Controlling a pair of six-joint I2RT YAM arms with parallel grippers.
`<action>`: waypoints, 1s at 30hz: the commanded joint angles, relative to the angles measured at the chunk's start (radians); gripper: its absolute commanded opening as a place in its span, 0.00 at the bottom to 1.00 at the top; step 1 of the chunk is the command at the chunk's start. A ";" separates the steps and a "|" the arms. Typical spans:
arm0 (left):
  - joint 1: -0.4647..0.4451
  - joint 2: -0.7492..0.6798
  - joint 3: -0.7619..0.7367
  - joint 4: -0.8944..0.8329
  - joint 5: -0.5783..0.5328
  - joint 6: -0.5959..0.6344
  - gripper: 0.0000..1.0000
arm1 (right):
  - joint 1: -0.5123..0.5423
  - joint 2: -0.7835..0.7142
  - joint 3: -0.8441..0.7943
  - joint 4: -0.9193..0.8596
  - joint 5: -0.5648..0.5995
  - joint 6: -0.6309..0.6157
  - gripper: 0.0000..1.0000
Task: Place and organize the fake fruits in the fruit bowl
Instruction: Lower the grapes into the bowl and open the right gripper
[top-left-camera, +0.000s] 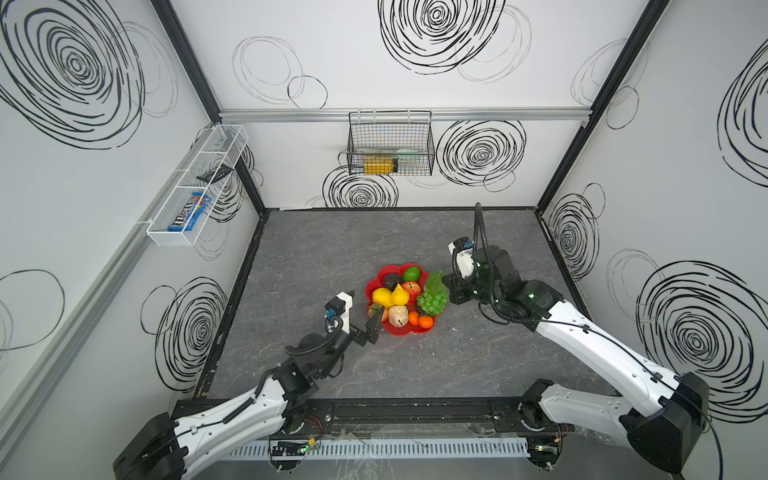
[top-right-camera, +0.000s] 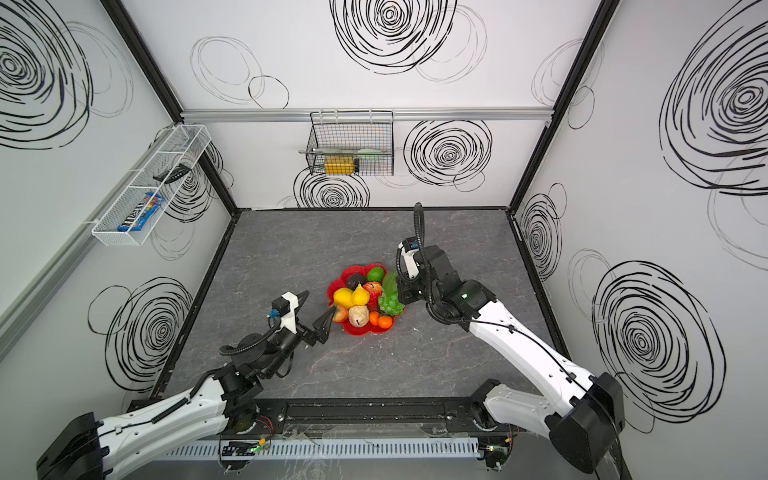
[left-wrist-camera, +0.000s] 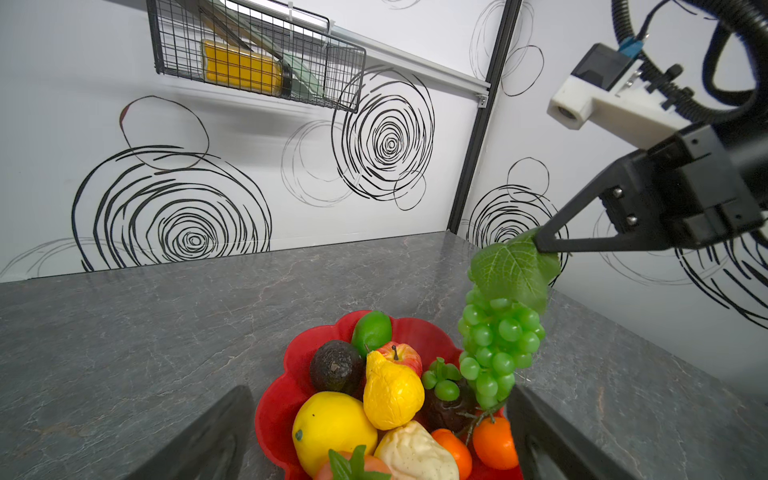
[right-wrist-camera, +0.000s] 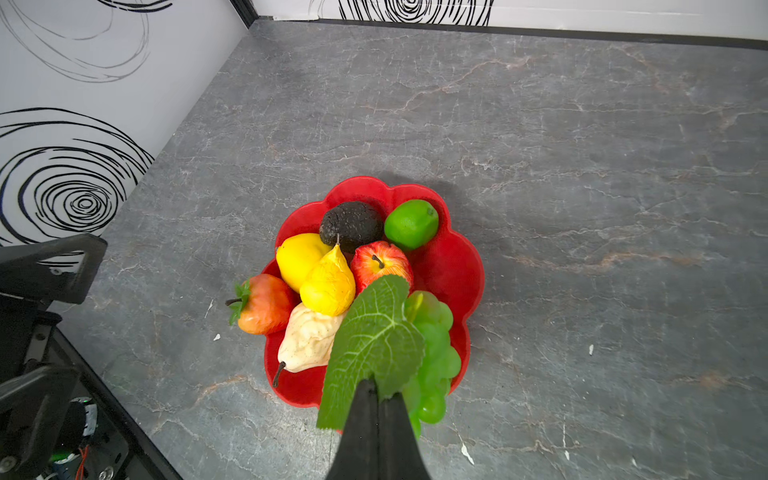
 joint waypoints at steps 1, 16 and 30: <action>-0.004 0.001 0.022 0.051 -0.001 0.009 0.98 | -0.003 0.023 0.010 0.075 0.039 -0.015 0.00; -0.004 -0.001 0.022 0.051 0.004 0.010 0.98 | -0.039 0.147 0.089 0.126 0.092 -0.065 0.00; -0.005 -0.010 0.021 0.048 0.001 0.011 0.98 | -0.058 0.267 0.109 0.198 0.047 -0.085 0.00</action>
